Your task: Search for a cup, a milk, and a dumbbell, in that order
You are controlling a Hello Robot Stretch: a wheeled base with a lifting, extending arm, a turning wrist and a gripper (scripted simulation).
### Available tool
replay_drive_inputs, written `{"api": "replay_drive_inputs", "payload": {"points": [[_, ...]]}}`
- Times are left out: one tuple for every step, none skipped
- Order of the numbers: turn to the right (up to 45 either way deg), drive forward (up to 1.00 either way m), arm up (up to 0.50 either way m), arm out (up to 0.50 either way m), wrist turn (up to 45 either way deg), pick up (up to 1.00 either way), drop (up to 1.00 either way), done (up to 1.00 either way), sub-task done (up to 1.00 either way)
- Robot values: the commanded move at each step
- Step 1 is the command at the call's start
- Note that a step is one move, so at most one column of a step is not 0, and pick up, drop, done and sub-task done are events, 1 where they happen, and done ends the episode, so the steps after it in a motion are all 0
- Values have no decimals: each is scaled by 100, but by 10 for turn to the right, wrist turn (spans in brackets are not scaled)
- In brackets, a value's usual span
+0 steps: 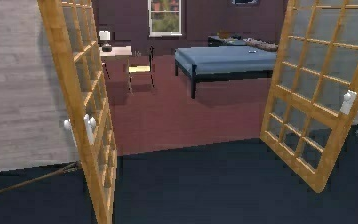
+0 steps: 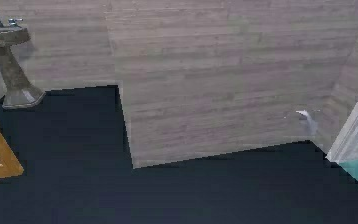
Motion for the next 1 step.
{"api": "replay_drive_inputs", "payload": {"points": [[30,0,0,0,0,0,0,0,0]]}}
